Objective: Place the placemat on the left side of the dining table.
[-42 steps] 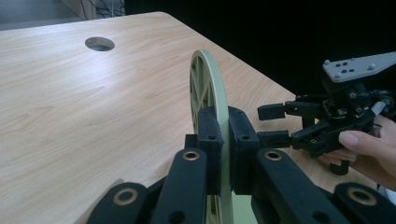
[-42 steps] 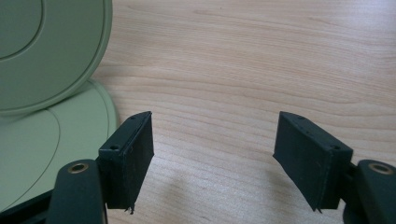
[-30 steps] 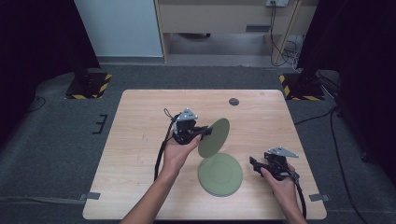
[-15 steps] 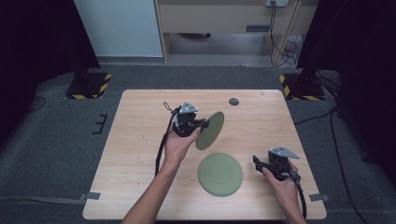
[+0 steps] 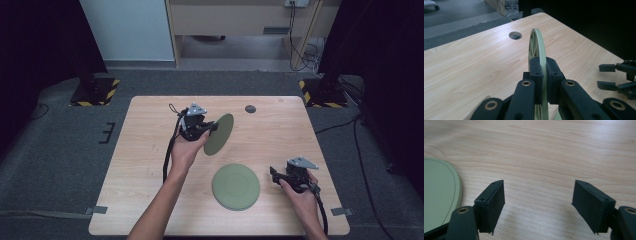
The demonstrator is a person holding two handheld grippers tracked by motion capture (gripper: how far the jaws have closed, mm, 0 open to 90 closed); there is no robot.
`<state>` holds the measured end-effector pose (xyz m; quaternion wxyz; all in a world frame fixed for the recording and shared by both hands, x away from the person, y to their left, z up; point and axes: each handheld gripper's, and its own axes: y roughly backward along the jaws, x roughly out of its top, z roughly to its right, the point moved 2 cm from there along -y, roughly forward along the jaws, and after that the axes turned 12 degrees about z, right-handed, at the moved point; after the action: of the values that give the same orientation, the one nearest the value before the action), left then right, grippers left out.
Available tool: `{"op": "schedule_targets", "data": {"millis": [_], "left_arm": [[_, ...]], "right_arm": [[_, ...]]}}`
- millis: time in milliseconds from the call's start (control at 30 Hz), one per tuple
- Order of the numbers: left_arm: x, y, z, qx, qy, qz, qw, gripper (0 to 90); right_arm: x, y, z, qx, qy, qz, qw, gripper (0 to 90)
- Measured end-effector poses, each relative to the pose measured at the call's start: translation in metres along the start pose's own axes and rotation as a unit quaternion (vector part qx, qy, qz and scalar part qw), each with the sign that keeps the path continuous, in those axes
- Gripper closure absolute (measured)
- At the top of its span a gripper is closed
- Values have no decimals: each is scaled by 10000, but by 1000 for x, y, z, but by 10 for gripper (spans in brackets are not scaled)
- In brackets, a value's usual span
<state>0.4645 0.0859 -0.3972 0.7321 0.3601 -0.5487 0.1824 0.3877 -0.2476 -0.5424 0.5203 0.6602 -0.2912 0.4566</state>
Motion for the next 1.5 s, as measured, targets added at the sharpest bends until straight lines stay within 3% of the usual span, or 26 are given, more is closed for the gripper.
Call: {"op": "schedule_targets", "data": {"millis": [433,1100,1300,1500], "left_arm": [[2,17,-14,121,68,110,9998,854],[3,37,-31,297,59,167,9994,854],[1,39,-35,319,83,155,9993,854],[0,43,-40,371,102,154,9991,854]], "right_arm": [[-3,-6,5,-24,-213,-208,9996,143],[-5,-9,5,10,-310,-423,9986,82],[-5,-9,2,-4,-158,-509,9986,59],[-6,-13,-5,-73,187,-689,9974,23]]}}
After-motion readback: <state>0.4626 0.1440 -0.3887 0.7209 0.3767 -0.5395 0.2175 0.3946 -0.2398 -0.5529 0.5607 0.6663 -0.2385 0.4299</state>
